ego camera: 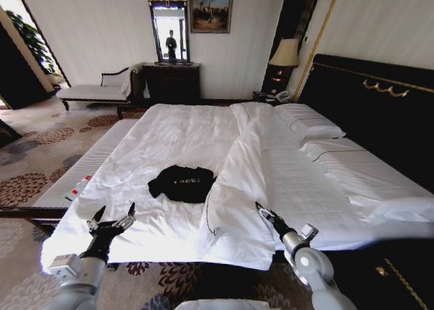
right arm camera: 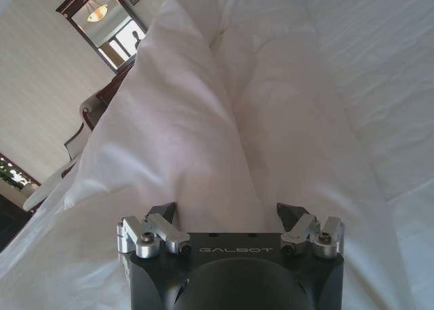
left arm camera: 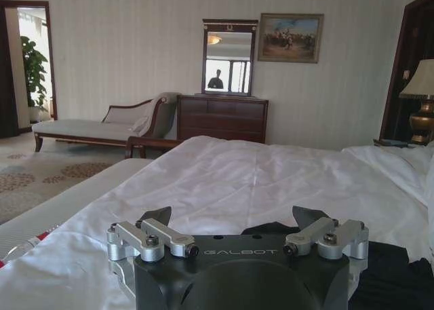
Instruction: Fold the clothes on the bed.
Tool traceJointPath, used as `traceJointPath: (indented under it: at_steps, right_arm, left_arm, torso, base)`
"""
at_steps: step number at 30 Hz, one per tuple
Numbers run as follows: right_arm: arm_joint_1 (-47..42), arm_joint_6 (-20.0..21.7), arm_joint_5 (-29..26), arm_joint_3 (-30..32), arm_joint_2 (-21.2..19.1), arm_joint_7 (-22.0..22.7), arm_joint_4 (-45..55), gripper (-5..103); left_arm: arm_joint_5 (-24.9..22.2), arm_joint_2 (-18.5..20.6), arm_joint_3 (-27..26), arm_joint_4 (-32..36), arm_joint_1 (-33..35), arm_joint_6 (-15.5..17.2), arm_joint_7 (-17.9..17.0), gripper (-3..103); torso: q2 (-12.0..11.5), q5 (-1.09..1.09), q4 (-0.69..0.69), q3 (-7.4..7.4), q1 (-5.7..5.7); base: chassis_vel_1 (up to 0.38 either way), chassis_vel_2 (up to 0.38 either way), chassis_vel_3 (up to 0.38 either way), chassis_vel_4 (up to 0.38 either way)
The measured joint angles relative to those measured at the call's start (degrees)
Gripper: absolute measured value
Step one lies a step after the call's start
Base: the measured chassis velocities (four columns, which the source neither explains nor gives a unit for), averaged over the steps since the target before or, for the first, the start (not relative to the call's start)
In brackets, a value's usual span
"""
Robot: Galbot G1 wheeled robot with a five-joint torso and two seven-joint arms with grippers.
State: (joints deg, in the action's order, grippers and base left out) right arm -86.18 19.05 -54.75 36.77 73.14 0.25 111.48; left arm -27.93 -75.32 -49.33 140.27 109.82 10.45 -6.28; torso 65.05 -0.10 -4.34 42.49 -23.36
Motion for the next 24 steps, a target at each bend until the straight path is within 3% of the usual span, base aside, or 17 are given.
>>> traceJointPath:
  at_steps: [1, 6, 10, 13, 14, 15, 17, 22, 24]
  right_arm:
    - [-0.18, 0.0, 0.01, -0.03, 0.07, 0.0, 0.21, 83]
    - [-0.94, 0.0, 0.47, -0.08, 0.12, 0.0, 0.91, 61]
    - [-1.14, 0.23, 0.6, 0.3, 0.1, 0.0, 1.33, 50]
    - [-1.54, 0.58, 0.65, 0.77, 0.03, 0.0, 1.92, 33]
    - [-1.63, 0.62, 0.68, 0.86, 0.03, 0.0, 2.07, 33]
    - [-1.78, 0.66, 0.73, 1.0, 0.07, 0.0, 2.34, 23]
    - [-1.85, 0.67, 0.76, 1.05, 0.11, 0.0, 2.45, 23]
    - [-2.17, 0.69, 0.96, 1.31, 0.25, 0.27, 2.89, 3]
    - [-2.22, 0.69, 0.98, 1.36, 0.27, 0.3, 2.97, 1]
  left_arm:
    - [-0.11, -0.05, 0.06, -0.05, -0.03, 0.02, -0.02, 100]
    - [-0.36, -0.21, 0.11, -0.33, -0.07, 0.05, -0.05, 100]
    - [-0.33, -0.21, 0.11, -0.39, -0.27, 0.05, -0.05, 100]
    - [-0.32, -0.29, 0.1, -0.38, -0.32, 0.05, -0.04, 100]
    - [-0.32, -0.3, 0.1, -0.39, -0.33, 0.04, -0.05, 100]
    - [-0.31, -0.3, 0.1, -0.46, -0.39, 0.0, -0.05, 100]
    - [-0.31, -0.3, 0.1, -0.5, -0.45, -0.03, -0.05, 100]
    - [-0.28, -0.3, 0.17, -0.66, -0.65, -0.12, -0.08, 100]
    - [-0.28, -0.32, 0.17, -0.68, -0.66, -0.13, -0.08, 100]
  torso:
    - [0.0, 0.0, 0.0, 0.0, 0.0]
    - [0.0, 0.0, 0.0, 0.0, 0.0]
    - [0.0, 0.0, 0.0, 0.0, 0.0]
    - [0.0, 0.0, 0.01, 0.0, 0.0]
    - [0.0, 0.0, 0.0, 0.0, 0.0]
    - [0.0, 0.0, 0.01, 0.0, 0.0]
    - [0.0, 0.0, 0.0, 0.0, 0.0]
    - [0.0, 0.0, 0.01, 0.0, 0.0]
    - [0.0, 0.0, 0.01, 0.0, 0.0]
  base:
    - [0.0, 0.0, 0.0, 0.0]
    - [0.0, 0.0, 0.0, 0.0]
    - [0.0, 0.0, 0.0, 0.0]
    - [0.0, 0.0, 0.0, 0.0]
    - [0.0, 0.0, 0.0, 0.0]
    - [0.0, 0.0, 0.0, 0.0]
    - [0.0, 0.0, 0.0, 0.0]
    - [0.0, 0.0, 0.0, 0.0]
    - [0.0, 0.0, 0.0, 0.0]
